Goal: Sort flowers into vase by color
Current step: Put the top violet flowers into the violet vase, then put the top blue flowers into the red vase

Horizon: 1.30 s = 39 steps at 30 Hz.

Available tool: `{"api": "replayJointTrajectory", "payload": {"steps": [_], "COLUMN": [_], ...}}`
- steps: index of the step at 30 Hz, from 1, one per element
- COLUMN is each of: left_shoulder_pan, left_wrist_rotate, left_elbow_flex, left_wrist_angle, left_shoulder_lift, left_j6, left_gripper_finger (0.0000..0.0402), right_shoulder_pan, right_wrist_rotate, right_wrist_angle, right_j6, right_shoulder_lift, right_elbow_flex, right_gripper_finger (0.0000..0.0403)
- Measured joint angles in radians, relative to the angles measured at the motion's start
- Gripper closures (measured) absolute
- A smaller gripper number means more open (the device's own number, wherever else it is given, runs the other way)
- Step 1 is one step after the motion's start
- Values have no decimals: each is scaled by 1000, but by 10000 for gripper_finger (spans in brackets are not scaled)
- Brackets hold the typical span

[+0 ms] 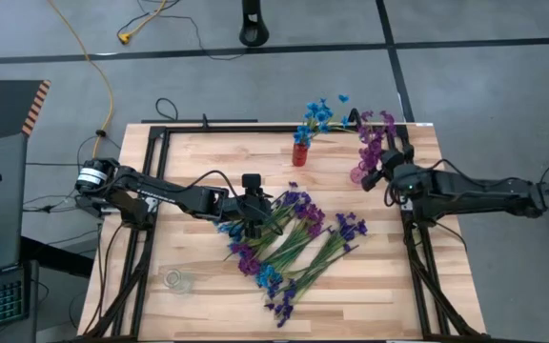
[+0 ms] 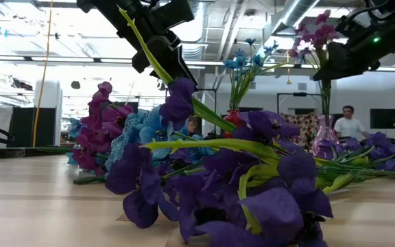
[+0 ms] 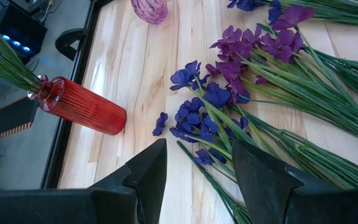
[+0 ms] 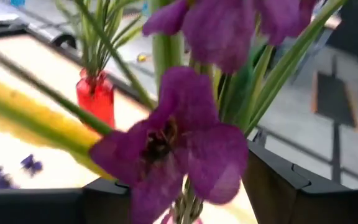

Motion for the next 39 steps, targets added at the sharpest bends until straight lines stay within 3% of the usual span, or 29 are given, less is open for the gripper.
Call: {"api": "replayJointTrajectory", "payload": {"steps": [9, 21, 39], "left_shoulder_pan": [0, 0, 0], "left_wrist_rotate": [0, -5, -5], "left_elbow_flex": [0, 0, 0], "left_wrist_angle": [0, -29, -35], "left_shoulder_lift": [0, 0, 0], "left_j6": [0, -16, -27], "left_gripper_finger": [232, 232, 232], "right_shoulder_pan": [1, 9, 161], "right_wrist_rotate": [-200, -213, -227], "right_wrist_angle": [-217, -216, -219], "right_j6": [96, 92, 92], "right_shoulder_lift": [0, 0, -9], "right_elbow_flex": [56, 57, 64], "right_gripper_finger": [172, 172, 172]}}
